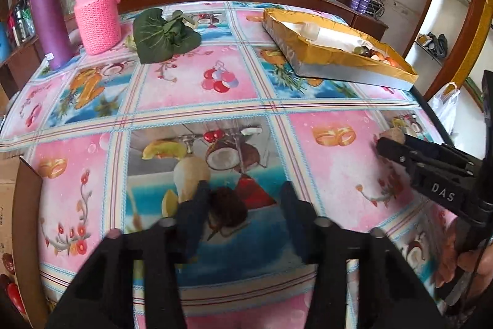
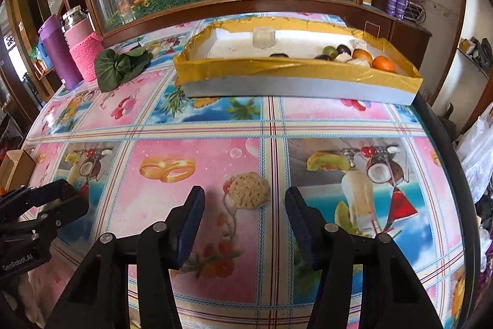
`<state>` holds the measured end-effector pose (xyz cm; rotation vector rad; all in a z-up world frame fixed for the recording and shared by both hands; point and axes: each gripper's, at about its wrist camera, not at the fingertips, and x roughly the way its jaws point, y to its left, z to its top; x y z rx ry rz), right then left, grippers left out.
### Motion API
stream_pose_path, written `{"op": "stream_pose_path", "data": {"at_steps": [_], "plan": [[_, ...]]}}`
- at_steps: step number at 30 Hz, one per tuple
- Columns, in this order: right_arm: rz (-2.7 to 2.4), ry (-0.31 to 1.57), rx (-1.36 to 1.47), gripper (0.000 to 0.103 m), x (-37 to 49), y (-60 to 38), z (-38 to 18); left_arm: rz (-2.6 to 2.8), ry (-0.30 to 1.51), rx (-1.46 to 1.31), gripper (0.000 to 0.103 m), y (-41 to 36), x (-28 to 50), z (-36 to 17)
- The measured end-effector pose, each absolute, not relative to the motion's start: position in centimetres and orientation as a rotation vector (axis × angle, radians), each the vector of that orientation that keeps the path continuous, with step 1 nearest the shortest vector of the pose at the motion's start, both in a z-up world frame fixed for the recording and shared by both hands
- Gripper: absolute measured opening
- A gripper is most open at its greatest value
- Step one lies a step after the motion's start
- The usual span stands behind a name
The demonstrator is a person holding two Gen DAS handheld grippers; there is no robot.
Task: Organize fruits
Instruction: 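Grasp a dark brown nut with the left tool while the right tool grasps a tan round biscuit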
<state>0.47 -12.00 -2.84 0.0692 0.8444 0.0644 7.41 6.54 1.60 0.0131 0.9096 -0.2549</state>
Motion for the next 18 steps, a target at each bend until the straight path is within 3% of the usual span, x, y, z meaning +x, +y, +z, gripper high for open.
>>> {"op": "stream_pose_path", "data": {"at_steps": [1, 2, 3, 11, 18], "plan": [[0.074, 0.845, 0.064, 0.033, 0.5, -11.9, -2.8, -0.238, 0.898, 0.025, 0.024, 6.6, 7.4, 1.5], [0.064, 0.846, 0.053, 0.031, 0.5, -11.9, -2.9, -0.231, 0.89, 0.029, 0.018, 6.7, 7.4, 1.5], [0.06, 0.845, 0.052, 0.029, 0.5, -11.9, -2.8, -0.236, 0.886, 0.025, 0.018, 6.9, 7.3, 1.5], [0.05, 0.797, 0.099, 0.029, -0.4, -12.8, -2.1, -0.247, 0.818, -0.01, 0.018, 8.3, 4.2, 4.6], [0.085, 0.77, 0.145, 0.029, -1.7, -11.6, -1.0, -0.193, 0.77, -0.12, 0.018, 14.9, -1.3, 7.8]]}}
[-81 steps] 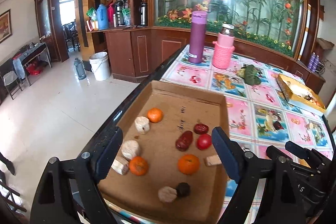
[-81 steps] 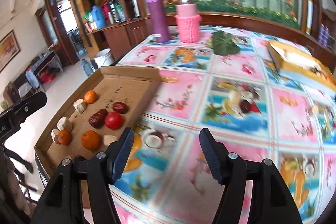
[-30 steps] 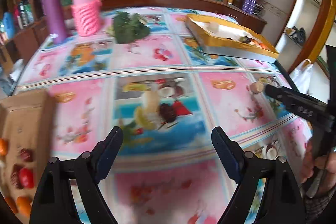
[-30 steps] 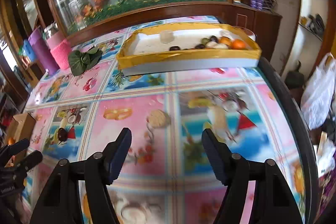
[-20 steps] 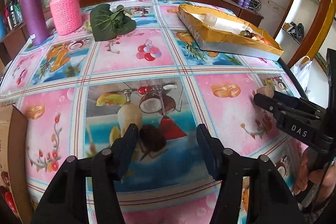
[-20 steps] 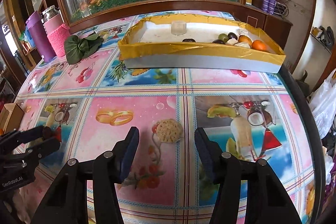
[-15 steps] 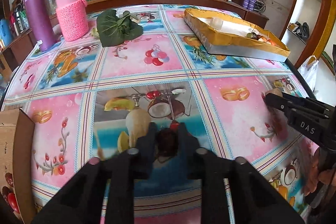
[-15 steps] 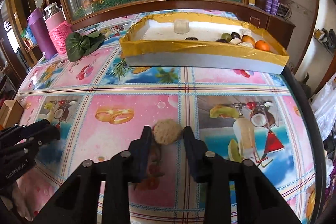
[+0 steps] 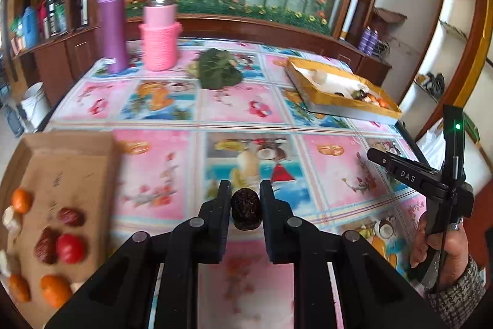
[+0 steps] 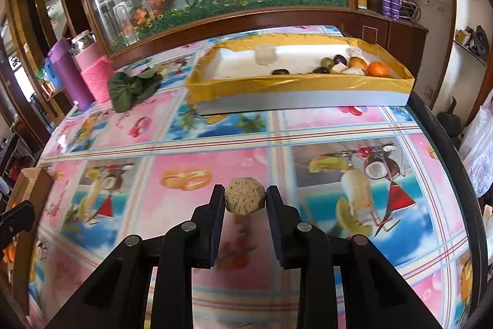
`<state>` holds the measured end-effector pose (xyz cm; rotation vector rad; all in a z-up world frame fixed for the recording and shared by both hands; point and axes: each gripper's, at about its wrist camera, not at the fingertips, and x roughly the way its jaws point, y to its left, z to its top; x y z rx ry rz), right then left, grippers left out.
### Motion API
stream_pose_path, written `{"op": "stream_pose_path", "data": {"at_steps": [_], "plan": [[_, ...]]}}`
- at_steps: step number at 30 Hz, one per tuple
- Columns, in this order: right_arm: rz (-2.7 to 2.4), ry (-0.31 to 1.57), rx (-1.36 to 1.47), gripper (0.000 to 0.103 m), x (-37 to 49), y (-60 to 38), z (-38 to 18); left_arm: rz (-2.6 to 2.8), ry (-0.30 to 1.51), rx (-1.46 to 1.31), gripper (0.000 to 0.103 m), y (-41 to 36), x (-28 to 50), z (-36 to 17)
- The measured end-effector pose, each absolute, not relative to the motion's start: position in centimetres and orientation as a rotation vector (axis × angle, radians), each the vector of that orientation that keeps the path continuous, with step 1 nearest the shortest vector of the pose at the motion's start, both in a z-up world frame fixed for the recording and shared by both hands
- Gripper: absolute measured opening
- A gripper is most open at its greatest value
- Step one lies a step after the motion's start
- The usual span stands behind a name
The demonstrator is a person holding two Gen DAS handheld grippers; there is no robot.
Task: Organize fruits
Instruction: 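Grasp a dark brown nut with the left tool while the right tool grasps a tan round biscuit, then carry the nut and biscuit into the cardboard tray and open both tools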
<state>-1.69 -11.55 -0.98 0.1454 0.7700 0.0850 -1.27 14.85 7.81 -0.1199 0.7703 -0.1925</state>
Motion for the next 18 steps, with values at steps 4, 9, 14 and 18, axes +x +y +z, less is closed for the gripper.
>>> {"op": "stream_pose_path", "data": {"at_steps": [4, 9, 14, 18], "plan": [[0.167, 0.748, 0.124, 0.029, -4.2, -7.5, 0.6, -0.09, 0.753, -0.164, 0.018, 20.7, -4.5, 8.6], [0.326, 0.744, 0.06, 0.03, -7.5, 0.2, 2.0, 0.065, 0.747, -0.238, 0.018, 28.7, -8.1, 8.0], [0.531, 0.759, -0.04, 0.03, -10.8, 10.2, 2.6, 0.169, 0.768, -0.315, 0.018, 34.7, -10.8, 6.3], [0.644, 0.777, -0.106, 0.03, -11.9, 16.8, 2.3, 0.181, 0.765, -0.35, 0.018, 37.0, -11.5, 5.6]]}}
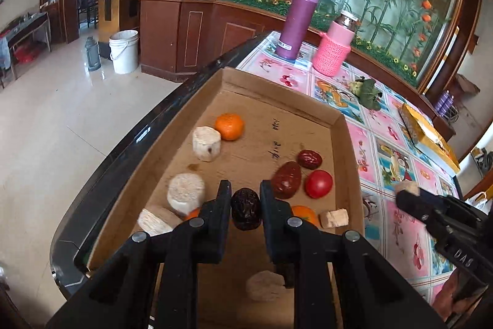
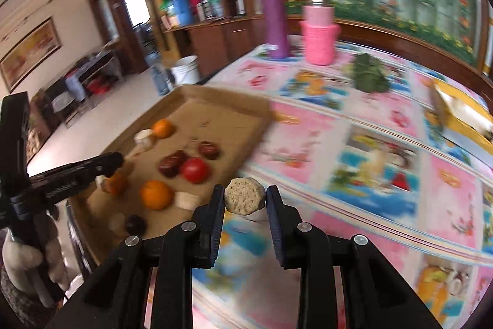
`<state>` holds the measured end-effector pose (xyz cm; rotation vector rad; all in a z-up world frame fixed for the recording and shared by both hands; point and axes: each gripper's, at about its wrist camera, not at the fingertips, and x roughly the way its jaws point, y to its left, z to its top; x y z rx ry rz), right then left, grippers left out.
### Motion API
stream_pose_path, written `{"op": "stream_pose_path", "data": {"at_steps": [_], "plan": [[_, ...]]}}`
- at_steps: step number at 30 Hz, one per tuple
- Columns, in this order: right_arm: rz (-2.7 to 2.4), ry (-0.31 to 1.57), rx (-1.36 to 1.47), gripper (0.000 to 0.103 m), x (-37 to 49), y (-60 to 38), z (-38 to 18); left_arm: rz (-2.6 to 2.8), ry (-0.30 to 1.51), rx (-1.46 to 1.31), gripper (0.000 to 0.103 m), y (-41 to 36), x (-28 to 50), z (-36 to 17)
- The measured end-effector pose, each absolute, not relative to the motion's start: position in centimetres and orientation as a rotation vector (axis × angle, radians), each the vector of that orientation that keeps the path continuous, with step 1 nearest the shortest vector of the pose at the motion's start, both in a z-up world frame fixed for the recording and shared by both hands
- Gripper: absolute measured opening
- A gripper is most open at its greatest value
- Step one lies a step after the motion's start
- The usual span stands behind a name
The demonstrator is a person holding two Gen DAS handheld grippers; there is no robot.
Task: Organize fruits
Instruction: 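Carry the nut and biscuit into the cardboard tray and open both tools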
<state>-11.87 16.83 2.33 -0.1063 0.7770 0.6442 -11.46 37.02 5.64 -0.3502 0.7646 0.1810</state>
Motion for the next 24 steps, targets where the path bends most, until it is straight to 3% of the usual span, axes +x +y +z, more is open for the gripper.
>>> {"op": "stream_pose_path", "data": {"at_steps": [12, 20, 24], "plan": [[0.696, 0.848, -0.252, 0.03, -11.1, 26.0, -0.9, 0.149, 0.84, -0.351, 0.019, 38.3, -8.9, 3.9], [0.698, 0.845, -0.246, 0.031, -11.5, 26.2, -1.0, 0.144, 0.797, -0.422, 0.043, 39.1, -9.9, 5.1], [0.696, 0.83, -0.23, 0.052, -12.3, 25.4, -0.6, 0.157, 0.771, -0.43, 0.053, 38.9, -11.0, 5.7]]}}
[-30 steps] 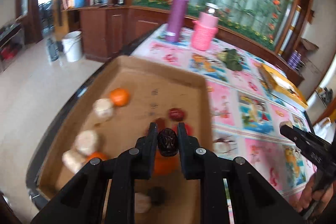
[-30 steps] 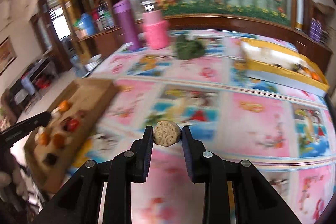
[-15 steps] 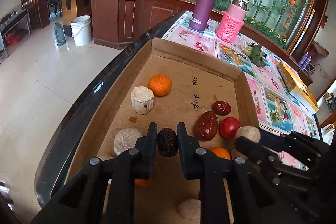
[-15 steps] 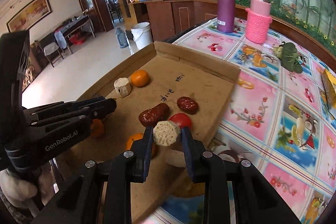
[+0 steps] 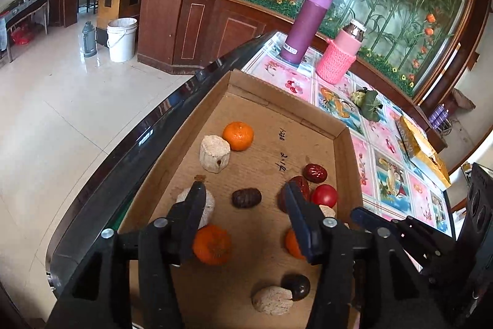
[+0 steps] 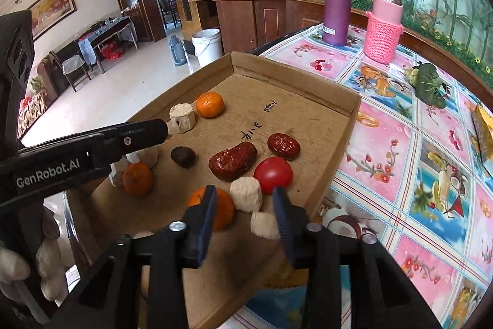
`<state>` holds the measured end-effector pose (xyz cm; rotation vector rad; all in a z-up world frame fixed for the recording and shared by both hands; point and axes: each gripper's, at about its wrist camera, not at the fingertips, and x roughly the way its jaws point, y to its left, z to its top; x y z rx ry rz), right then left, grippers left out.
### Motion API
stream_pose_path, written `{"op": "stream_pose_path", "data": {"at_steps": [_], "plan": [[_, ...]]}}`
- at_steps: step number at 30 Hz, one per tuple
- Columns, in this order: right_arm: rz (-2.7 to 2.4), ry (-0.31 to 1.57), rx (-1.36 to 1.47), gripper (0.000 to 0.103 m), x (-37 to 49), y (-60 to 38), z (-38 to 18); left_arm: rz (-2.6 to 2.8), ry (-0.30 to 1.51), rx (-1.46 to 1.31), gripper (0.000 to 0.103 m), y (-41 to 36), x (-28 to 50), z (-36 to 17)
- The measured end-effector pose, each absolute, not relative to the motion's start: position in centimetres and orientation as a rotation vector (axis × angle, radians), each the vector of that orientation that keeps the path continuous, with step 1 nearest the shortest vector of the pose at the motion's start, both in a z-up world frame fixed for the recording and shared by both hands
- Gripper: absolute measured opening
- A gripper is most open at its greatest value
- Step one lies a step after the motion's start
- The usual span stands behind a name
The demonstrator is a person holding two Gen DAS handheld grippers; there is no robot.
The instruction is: Organize fruits
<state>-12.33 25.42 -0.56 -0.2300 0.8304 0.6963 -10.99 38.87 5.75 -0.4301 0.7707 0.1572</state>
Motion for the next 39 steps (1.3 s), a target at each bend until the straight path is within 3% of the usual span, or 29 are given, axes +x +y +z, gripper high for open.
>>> {"op": "stream_pose_path", "data": {"at_steps": [5, 8, 10, 12, 14, 18, 29, 39], "plan": [[0.68, 0.783, -0.19, 0.056, -13.9, 23.2, 0.8, 0.191, 0.734, -0.409, 0.053, 38.0, -12.5, 6.9], [0.647, 0.753, -0.139, 0.066, -14.9, 21.0, 1.7, 0.273, 0.654, -0.354, 0.054, 37.1, -14.4, 8.5], [0.614, 0.74, -0.091, 0.074, -15.5, 19.3, 2.1, 0.376, 0.571, -0.28, 0.064, 36.1, -16.0, 10.1], [0.584, 0.732, -0.035, 0.075, -16.1, 17.6, 2.3, 0.489, 0.463, -0.203, 0.09, 34.6, -18.0, 11.8], [0.555, 0.729, 0.013, 0.075, -16.7, 15.9, 2.3, 0.553, 0.348, -0.162, 0.103, 33.3, -20.3, 13.4], [0.513, 0.738, 0.083, 0.076, -18.2, 13.8, 2.0, 0.572, 0.161, -0.127, 0.103, 30.5, -24.3, 14.9], [0.399, 0.618, -0.004, 0.086, -23.1, 12.3, 1.6, 0.445, 0.54, -0.149, 0.103, 29.2, -20.1, 10.3], [0.359, 0.616, -0.065, 0.09, -22.1, 12.9, 0.8, 0.555, 0.539, -0.014, 0.103, 28.3, -19.4, 8.6]]}}
